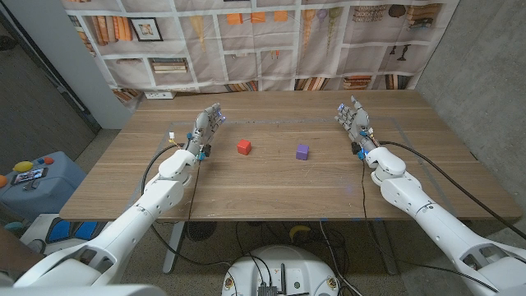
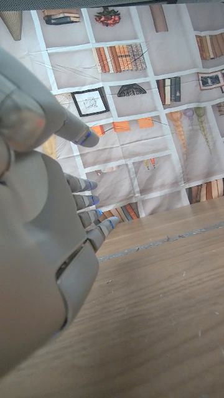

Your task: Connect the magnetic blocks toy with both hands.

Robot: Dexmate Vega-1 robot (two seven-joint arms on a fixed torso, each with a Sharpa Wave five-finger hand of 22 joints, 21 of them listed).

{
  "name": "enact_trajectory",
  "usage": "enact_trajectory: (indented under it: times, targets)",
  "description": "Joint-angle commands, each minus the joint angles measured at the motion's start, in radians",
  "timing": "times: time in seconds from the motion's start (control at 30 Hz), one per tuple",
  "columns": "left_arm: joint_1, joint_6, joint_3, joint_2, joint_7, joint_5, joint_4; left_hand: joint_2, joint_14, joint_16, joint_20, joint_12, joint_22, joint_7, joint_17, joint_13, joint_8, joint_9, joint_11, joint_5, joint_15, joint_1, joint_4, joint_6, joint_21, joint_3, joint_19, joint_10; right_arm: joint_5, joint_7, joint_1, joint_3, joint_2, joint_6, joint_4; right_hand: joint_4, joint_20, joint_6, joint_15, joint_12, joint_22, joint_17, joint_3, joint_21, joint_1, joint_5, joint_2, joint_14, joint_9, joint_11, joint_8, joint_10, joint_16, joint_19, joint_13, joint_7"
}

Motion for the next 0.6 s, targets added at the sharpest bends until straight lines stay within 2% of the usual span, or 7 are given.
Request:
enact_trajectory:
  times: [0.03, 0.2, 0.37, 0.5, 0.6]
  targets:
    - [0.017, 0.021, -0.013, 0.034, -0.004, -0.009, -0.045, 0.068, -0.006, 0.003, -0.017, 0.006, 0.005, 0.000, 0.003, 0.003, 0.006, 0.004, -0.004, 0.004, -0.001, 0.005, -0.005, 0.008, 0.005, 0.005, 0.012, 0.000, -0.020, -0.036, -0.019, -0.001, -0.006, -0.001, -0.041, -0.001, -0.003, 0.010, 0.007, 0.005, 0.004, 0.002, 0.005, 0.006, -0.008, 0.007, 0.033, 0.002, 0.001, 0.000, 0.007, 0.009, 0.007, 0.005, 0.001, -0.001]
    - [0.035, 0.047, -0.021, 0.065, 0.001, -0.012, -0.089, 0.064, -0.004, 0.003, -0.018, 0.006, 0.004, -0.003, 0.003, 0.003, 0.006, 0.003, -0.007, 0.003, -0.002, 0.008, -0.013, 0.012, 0.004, 0.005, 0.012, 0.004, -0.021, -0.040, -0.020, -0.004, -0.007, -0.010, -0.049, -0.002, -0.003, 0.010, 0.003, 0.007, 0.004, 0.000, 0.004, 0.007, -0.003, 0.008, 0.033, 0.003, 0.001, -0.001, 0.008, 0.011, 0.008, 0.006, 0.000, -0.004]
    - [0.045, 0.079, -0.024, 0.106, -0.008, -0.008, -0.131, 0.055, 0.003, 0.004, -0.020, 0.011, 0.003, -0.012, 0.003, 0.003, 0.008, 0.003, -0.016, 0.006, -0.006, 0.020, -0.037, 0.027, 0.002, 0.006, 0.015, 0.022, -0.024, -0.042, -0.019, -0.007, -0.005, -0.011, -0.048, -0.003, -0.004, 0.012, 0.004, 0.008, 0.003, -0.002, 0.004, 0.008, 0.001, 0.009, 0.033, 0.006, 0.001, -0.001, 0.009, 0.014, 0.009, 0.006, 0.000, -0.005]
    - [0.050, 0.091, -0.027, 0.130, -0.016, -0.002, -0.153, 0.049, 0.010, 0.004, -0.022, 0.011, 0.001, -0.017, 0.004, 0.003, 0.011, 0.003, -0.026, 0.011, -0.013, 0.038, -0.067, 0.041, 0.001, 0.013, 0.018, 0.032, -0.024, -0.032, -0.021, -0.008, -0.015, -0.017, -0.055, -0.003, -0.005, 0.013, 0.002, 0.009, 0.003, -0.004, 0.004, 0.009, 0.003, 0.009, 0.034, 0.006, 0.001, -0.001, 0.010, 0.014, 0.010, 0.007, -0.001, -0.005]
    - [0.051, 0.097, -0.028, 0.153, -0.032, 0.004, -0.165, 0.043, 0.018, 0.004, -0.020, 0.012, 0.001, -0.033, 0.004, 0.004, 0.015, 0.003, -0.041, 0.015, -0.024, 0.062, -0.105, 0.060, -0.001, 0.022, 0.022, 0.045, -0.022, -0.031, -0.027, -0.006, -0.018, -0.016, -0.061, -0.004, -0.006, 0.012, 0.002, 0.008, 0.003, -0.005, 0.004, 0.009, 0.005, 0.009, 0.034, 0.006, 0.001, -0.003, 0.010, 0.013, 0.010, 0.007, -0.001, -0.006]
